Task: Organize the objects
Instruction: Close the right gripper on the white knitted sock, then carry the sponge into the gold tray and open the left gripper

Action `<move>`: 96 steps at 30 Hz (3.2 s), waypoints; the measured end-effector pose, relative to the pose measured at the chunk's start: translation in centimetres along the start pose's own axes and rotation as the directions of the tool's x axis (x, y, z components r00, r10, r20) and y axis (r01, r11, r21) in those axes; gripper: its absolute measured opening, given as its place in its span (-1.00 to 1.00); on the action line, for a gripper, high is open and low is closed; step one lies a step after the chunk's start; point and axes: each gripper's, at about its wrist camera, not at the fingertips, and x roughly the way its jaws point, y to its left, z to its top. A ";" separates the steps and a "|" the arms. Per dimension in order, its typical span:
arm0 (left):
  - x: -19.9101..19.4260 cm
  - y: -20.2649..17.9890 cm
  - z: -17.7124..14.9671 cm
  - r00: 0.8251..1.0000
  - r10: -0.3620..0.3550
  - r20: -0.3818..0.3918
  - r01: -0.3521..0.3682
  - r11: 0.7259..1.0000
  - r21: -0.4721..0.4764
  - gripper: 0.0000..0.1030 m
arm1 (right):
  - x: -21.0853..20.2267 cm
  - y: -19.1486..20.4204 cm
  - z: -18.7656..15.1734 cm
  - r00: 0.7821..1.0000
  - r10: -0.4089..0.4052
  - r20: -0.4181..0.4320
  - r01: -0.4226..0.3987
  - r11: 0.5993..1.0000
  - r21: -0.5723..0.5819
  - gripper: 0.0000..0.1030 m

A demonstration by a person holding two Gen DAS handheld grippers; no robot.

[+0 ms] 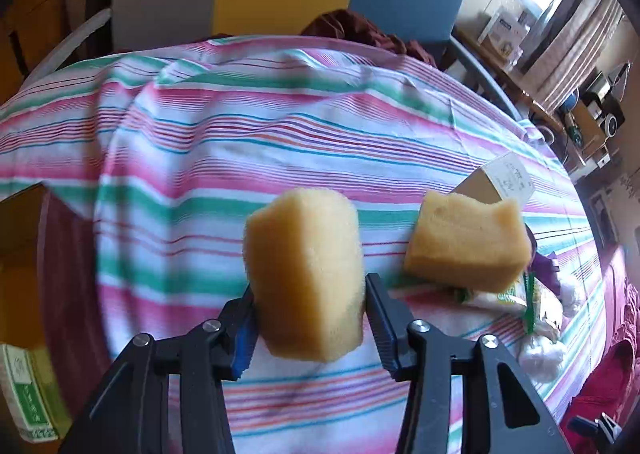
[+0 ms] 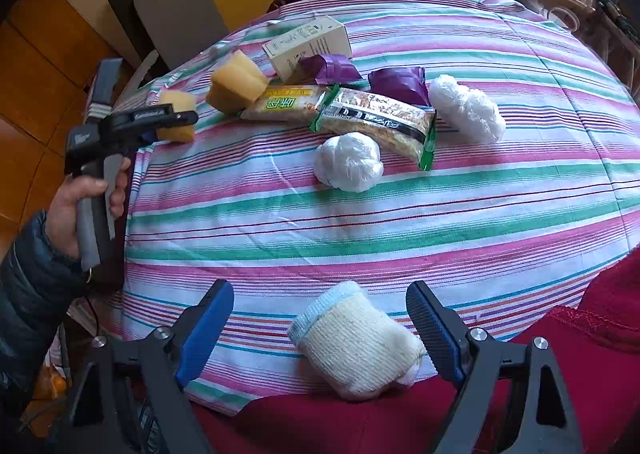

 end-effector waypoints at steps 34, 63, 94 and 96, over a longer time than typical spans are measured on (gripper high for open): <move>-4.6 -3.4 -6.0 0.984 -0.179 0.009 0.173 0.957 0.232 -0.08 | 1.1 0.3 0.2 0.996 -0.018 -0.092 0.017 1.000 -0.012 0.71; -13.8 1.1 -14.5 0.954 -0.274 0.117 0.243 0.942 0.231 -0.08 | 4.6 2.4 -0.9 0.885 -0.407 -0.226 0.310 0.877 -0.367 0.20; -15.4 30.1 -10.3 0.943 0.284 0.173 -0.254 0.950 -0.180 -0.02 | 1.3 -0.7 -0.2 0.878 -0.454 -0.154 0.383 0.857 -0.344 0.20; -14.9 30.1 -9.8 0.940 0.301 0.162 -0.275 0.947 -0.167 -0.01 | 1.1 -0.9 -0.1 0.878 -0.453 -0.158 0.381 0.859 -0.343 0.19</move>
